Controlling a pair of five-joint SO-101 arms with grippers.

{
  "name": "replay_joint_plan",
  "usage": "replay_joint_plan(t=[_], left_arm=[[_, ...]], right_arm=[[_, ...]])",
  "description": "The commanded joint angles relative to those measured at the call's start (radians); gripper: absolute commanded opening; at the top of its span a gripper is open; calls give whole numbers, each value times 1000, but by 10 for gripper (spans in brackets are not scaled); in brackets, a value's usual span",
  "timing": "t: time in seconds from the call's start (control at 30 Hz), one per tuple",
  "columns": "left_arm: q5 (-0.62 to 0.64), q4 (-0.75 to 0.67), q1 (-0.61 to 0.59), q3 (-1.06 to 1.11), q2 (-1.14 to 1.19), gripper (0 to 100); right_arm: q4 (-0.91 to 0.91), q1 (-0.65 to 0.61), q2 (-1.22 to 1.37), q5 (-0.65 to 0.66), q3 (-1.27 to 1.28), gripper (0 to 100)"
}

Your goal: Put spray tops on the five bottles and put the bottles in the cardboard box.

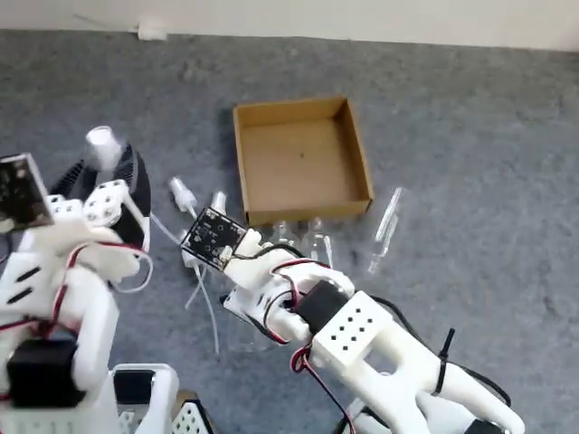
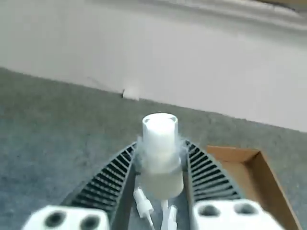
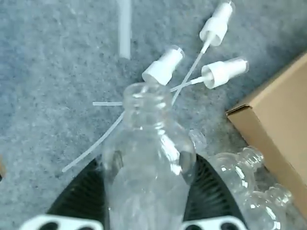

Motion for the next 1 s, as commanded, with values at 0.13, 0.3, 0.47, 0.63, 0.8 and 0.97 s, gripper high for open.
replay_joint_plan(t=[0.13, 0.3, 0.47, 0.63, 0.8, 0.97], left_arm=[[41, -68, 56, 84, 5, 2], [80, -61, 122, 104, 4, 2], [84, -61, 154, 97, -1, 2], [86, -61, 159, 64, 1, 2], [104, -61, 176, 38, 5, 3], [112, -61, 213, 38, 5, 3]], right_arm=[[-21, -8, -41, -12, -7, 3], [-21, -8, -41, -12, -7, 3], [-22, -7, -41, -12, -7, 3], [-22, -8, -41, -12, -7, 3], [-22, -8, -41, -12, -7, 3], [-22, -7, -41, -12, -7, 3]])
